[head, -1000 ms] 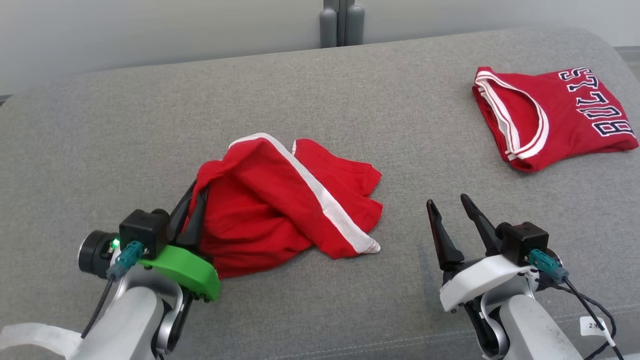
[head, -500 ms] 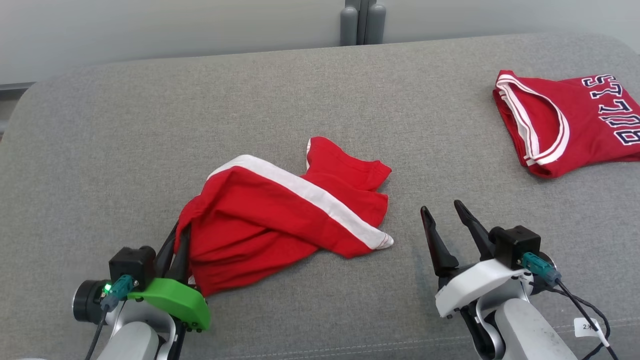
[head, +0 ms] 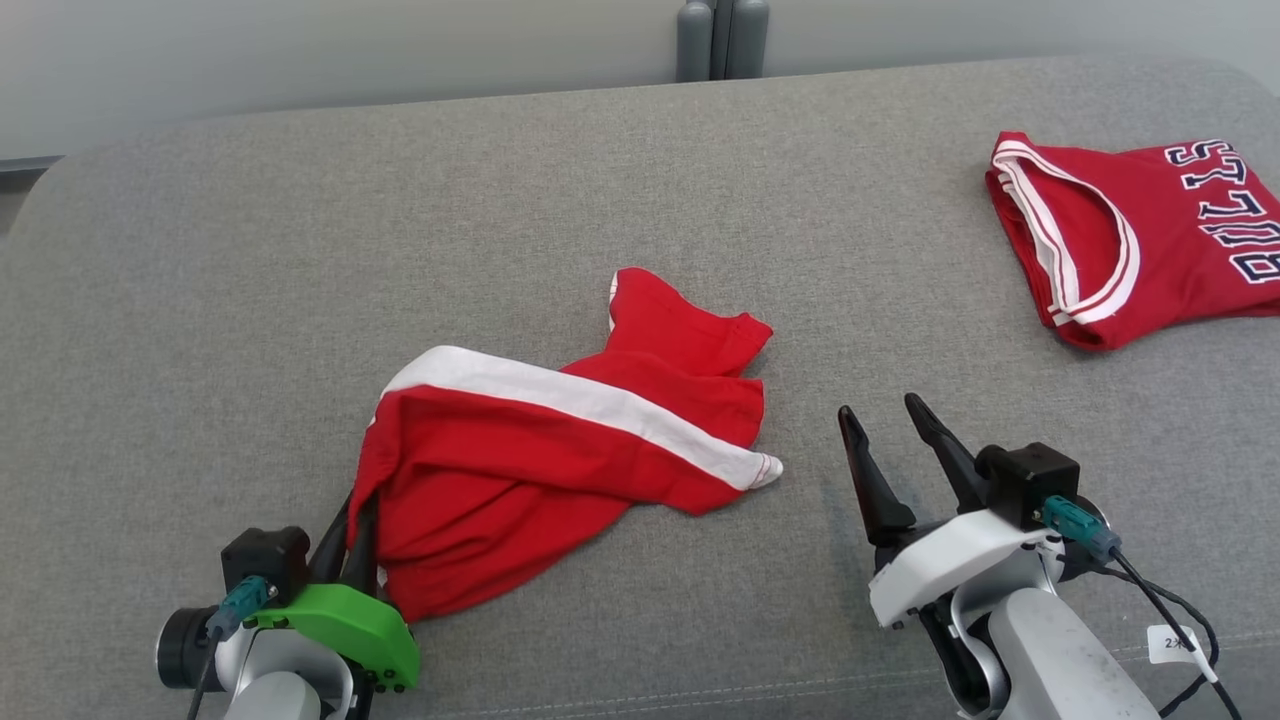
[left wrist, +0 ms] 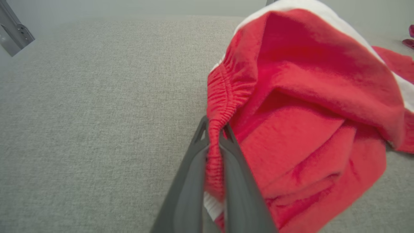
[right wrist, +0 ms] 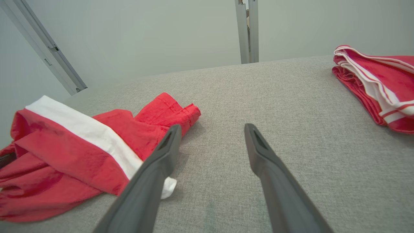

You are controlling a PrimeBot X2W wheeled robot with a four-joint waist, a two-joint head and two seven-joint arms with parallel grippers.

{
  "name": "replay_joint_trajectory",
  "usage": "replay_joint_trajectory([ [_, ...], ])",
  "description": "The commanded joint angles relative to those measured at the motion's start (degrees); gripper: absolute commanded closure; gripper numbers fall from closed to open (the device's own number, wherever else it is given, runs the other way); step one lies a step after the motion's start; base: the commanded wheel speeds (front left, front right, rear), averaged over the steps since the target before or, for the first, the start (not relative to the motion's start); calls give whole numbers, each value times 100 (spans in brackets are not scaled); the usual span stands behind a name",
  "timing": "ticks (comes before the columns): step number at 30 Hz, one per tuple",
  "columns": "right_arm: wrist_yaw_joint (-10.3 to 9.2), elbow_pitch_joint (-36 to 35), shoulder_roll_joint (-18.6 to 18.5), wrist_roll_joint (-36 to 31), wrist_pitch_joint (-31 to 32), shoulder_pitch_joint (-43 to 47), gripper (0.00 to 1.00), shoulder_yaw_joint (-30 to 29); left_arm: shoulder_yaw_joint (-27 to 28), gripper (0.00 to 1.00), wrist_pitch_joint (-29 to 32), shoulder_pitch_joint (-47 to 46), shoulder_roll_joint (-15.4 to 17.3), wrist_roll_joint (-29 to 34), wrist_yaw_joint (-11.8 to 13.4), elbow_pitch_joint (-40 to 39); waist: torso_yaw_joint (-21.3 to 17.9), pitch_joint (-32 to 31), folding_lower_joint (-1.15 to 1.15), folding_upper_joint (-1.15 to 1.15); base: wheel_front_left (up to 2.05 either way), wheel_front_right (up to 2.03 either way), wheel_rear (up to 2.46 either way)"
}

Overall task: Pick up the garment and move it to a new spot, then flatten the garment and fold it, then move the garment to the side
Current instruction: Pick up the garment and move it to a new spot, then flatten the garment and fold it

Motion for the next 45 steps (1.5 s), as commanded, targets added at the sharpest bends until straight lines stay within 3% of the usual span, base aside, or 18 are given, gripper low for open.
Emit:
replay_joint_trajectory([
  [1, 0, 13, -14, 30, -23, -12, 0, 3, 76, 4, -20, 66, -27, 77, -37, 29, 9, -7, 0, 0, 0, 0, 0],
  [2, 0, 9, -14, 32, -23, -6, 0, -2, 159, 0, -20, 74, -62, 102, -55, 31, 17, -13, 0, 0, 0, 0, 0],
  [10, 0, -43, 0, 38, -23, 73, 0, -71, 766, 0, -20, 246, -207, 407, -169, -488, 73, -51, 0, 0, 0, 0, 0],
  [19, 0, -42, 12, 62, -23, 7, 0, -63, 913, 0, -20, 3, -120, 773, -313, -886, -7, -31, 0, 0, 0, 0, 0],
  [37, 0, -58, 37, 80, -23, -130, 0, -42, 413, 0, 197, -1085, 228, 737, -556, 405, -557, 232, 0, 0, 0, 0, 0],
  [45, 0, -35, 42, 69, -23, -128, 0, -58, 341, 0, 456, -1239, 220, 438, -589, 1048, -627, 221, 0, 0, 0, 0, 0],
])
